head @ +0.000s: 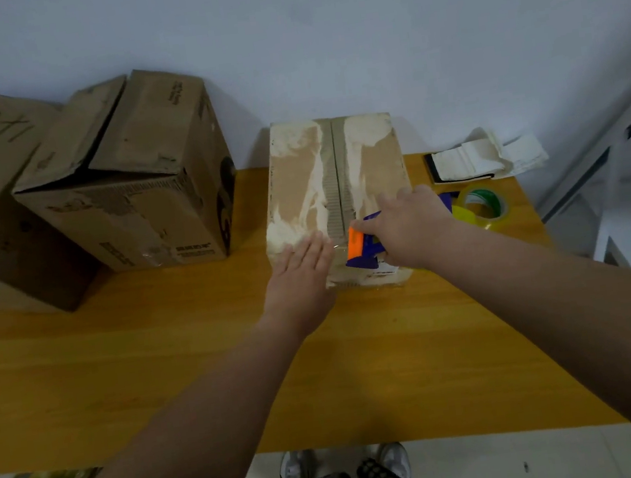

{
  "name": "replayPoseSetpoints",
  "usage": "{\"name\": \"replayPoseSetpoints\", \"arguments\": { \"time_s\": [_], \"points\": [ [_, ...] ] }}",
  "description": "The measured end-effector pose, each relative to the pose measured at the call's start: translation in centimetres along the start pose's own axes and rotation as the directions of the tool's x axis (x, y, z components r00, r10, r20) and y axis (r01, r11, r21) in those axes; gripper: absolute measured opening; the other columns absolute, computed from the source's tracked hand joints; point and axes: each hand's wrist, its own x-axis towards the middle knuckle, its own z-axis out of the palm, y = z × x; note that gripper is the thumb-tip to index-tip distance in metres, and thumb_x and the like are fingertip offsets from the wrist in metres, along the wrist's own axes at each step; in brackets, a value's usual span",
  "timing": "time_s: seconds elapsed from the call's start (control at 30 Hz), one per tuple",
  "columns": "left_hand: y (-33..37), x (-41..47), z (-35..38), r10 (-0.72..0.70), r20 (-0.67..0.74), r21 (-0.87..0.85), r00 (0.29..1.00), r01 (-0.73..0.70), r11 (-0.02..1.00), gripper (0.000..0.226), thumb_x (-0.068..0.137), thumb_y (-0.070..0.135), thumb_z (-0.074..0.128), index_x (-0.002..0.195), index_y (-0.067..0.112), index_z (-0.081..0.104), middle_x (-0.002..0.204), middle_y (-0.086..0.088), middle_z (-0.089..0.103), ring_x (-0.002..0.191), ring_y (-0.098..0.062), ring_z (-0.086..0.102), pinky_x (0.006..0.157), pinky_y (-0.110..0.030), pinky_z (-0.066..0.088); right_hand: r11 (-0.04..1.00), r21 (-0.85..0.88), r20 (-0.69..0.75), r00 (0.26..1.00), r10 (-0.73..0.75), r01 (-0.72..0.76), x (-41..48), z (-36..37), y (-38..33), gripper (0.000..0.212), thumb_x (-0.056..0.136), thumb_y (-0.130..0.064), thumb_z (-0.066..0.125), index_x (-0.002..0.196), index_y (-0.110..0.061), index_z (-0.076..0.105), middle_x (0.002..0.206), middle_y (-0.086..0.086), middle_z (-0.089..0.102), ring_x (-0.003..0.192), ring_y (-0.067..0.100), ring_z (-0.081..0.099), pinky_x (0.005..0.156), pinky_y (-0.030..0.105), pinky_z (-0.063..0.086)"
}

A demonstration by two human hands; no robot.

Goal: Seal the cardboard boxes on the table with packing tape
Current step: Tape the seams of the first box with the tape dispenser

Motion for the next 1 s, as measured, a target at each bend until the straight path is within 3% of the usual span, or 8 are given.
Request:
{"name": "replayPoseSetpoints", "arguments": {
  "time_s": [0.27,0.4,0.53,0.87,1.0],
  "points": [
    [-0.1,1.0,0.4,-0.058,-0.014,0.066,0.998,0.058,0.996,0.083,0.091,0.059,0.036,0.149,0.021,-0.011,0.158,0.003,-0.008,0.144,-0.013,-0.009,0.107,-0.043,-0.019,0.994,-0.063,-0.030,0.996,-0.088,0.086,-0.2,-1.2,0.8,0.064,0.091,-0.049,0.053,0.146,-0.032,0.025,0.126,0.011,0.048,0.110,0.031,0.051,0.082,0.039,0.042],
    [-0.3,0.7,0.6,-0.065,-0.008,0.077,0.998,0.066,0.995,0.086,0.091,0.056,0.043,0.148,0.024,-0.013,0.158,0.005,-0.009,0.143,-0.010,-0.011,0.108,-0.045,-0.019,0.989,0.020,-0.098,0.985,-0.142,0.145,-1.8,-1.2,3.2,0.072,0.089,-0.062,0.044,0.149,-0.037,0.012,0.130,0.010,0.044,0.111,0.032,0.049,0.087,0.041,0.042],
    [-0.1,0.7,0.8,-0.085,-0.001,0.082,0.996,0.085,0.993,0.089,0.090,0.048,0.051,0.147,0.026,-0.015,0.157,0.007,-0.011,0.140,-0.006,-0.014,0.107,-0.047,-0.021,0.994,0.033,-0.048,0.994,-0.100,0.101,-4.3,1.1,7.3,0.073,0.087,-0.067,0.043,0.148,-0.042,0.011,0.127,0.007,0.044,0.108,0.027,0.050,0.086,0.037,0.041],
    [1.7,0.9,0.9,-0.189,-0.025,0.051,0.982,0.190,0.981,0.089,0.089,0.056,0.048,0.150,0.022,-0.008,0.159,0.004,-0.007,0.144,-0.013,-0.011,0.111,-0.053,-0.013,0.998,0.049,-0.006,1.000,-0.025,0.025,-3.6,4.0,7.0,0.065,0.091,-0.053,0.050,0.146,-0.037,0.020,0.126,0.008,0.047,0.113,0.031,0.050,0.091,0.041,0.043],
    [4.5,1.8,0.7,-0.330,-0.001,-0.100,0.944,0.328,0.939,0.097,0.084,0.065,0.048,0.150,0.020,-0.006,0.158,0.002,-0.011,0.144,-0.023,-0.016,0.105,-0.052,-0.019,1.000,0.031,-0.030,1.000,-0.003,0.004,-3.5,4.5,6.4,0.063,0.091,-0.046,0.055,0.145,-0.035,0.024,0.123,0.009,0.048,0.110,0.032,0.051,0.087,0.041,0.043]
  ]
}}
